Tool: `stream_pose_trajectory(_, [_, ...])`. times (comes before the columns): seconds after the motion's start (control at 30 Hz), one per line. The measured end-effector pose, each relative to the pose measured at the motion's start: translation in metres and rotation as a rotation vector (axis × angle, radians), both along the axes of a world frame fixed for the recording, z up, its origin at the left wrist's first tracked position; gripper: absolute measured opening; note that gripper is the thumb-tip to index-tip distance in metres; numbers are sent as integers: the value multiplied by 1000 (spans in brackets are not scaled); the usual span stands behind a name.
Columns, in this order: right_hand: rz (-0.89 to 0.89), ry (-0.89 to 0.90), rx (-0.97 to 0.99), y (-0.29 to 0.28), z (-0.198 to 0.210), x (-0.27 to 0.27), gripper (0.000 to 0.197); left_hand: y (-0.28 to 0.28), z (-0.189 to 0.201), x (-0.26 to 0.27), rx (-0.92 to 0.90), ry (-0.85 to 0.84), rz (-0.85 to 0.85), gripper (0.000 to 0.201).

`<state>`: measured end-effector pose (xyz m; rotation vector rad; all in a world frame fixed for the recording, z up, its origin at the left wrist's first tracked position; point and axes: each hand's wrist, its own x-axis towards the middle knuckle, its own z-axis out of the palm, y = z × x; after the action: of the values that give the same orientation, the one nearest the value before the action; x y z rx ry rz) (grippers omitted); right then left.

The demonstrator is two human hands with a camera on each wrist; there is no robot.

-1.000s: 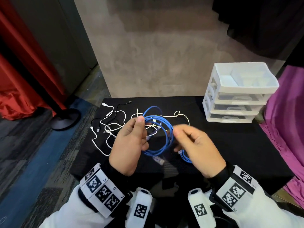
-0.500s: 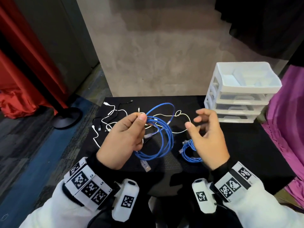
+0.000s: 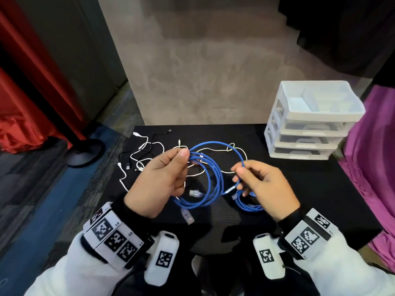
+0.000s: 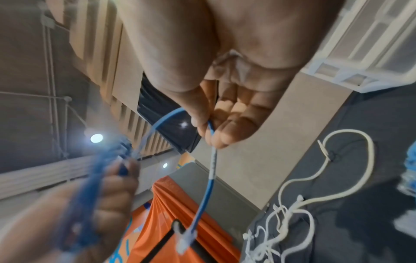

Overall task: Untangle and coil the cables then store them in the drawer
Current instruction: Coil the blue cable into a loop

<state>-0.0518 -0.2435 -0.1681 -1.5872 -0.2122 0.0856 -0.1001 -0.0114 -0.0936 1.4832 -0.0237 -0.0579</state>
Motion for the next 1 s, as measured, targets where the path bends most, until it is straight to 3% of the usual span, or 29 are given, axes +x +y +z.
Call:
stream_pose_trajectory(0.2, [26,-49,91,-15,44,-11,14,10,-44,20,393,-61,210,37])
stream_pose_trajectory(0.4, [78,-18,194,-6,62,-23,27,-5,-59,25,404,-45,238,41])
stream_pose_trajectory(0.5, [62,3,224,0,58,-24,22,-15,-64,25,386,-2,223,45])
stream_pose_trajectory(0.63, [21,-74,35,16,42,-27,4,-28,-58,19,179,109,214,33])
stream_pose_trajectory(0.73, [-5,-128,-110,26,23,-30,21,-35,-45,12,-150,257,141,32])
stream_pose_trajectory(0.83, [-10,-14,0,30,15,-33,34,-35,-38,9,-344,320,86,29])
stream_pose_trajectory(0.93, [30,53,7,29,16,-32,36,-33,-38,8,-434,364,69,33])
stream_pose_trajectory(1.0, [119,114,137,30,18,-31,32,-35,-37,8,-481,371,50,32])
